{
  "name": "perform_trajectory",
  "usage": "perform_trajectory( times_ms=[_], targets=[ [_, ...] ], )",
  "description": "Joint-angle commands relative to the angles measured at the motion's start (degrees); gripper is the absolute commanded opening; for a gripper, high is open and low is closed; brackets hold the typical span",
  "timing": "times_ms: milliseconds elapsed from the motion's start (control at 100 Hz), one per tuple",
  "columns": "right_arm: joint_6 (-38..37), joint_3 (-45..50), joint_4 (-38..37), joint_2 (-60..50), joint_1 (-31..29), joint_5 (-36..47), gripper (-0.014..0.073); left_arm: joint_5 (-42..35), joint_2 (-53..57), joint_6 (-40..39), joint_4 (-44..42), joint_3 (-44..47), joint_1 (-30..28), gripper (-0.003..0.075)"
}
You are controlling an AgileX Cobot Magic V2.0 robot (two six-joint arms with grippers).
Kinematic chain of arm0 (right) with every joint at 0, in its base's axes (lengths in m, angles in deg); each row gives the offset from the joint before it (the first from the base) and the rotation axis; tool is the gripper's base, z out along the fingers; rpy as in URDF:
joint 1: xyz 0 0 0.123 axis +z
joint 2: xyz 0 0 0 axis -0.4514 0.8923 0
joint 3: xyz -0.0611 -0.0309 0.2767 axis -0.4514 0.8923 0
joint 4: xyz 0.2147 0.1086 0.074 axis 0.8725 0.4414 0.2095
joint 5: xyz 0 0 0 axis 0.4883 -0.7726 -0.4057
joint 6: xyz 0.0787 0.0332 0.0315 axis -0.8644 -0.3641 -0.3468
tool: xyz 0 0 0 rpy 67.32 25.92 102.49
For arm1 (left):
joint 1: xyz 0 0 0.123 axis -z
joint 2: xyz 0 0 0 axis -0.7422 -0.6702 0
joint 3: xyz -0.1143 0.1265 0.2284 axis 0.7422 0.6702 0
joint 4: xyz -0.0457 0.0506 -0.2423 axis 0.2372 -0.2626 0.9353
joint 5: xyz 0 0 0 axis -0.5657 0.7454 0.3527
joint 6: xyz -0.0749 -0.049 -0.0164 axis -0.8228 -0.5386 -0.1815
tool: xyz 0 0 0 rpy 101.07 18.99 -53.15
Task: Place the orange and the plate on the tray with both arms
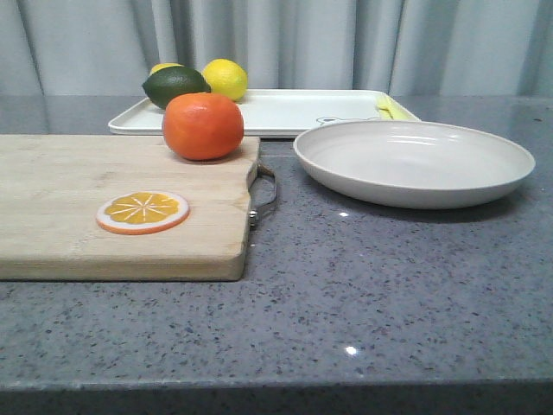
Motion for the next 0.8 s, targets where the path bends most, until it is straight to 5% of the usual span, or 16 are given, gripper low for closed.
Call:
perform_trajectory(
  times_ms=[0,790],
  targets=[
    [0.1,-0.3,-0.5,-1.3,-0.4,4.4,-0.0067,-4.1,1.9,0.0,0.4,0.4,-0.1,-0.0019],
    [0.1,-0.3,-0.5,-1.3,-0.4,5.1,-0.0067,-4.1,1.9,0.0,0.4,0.4,-0.1,-0.0019]
  ],
)
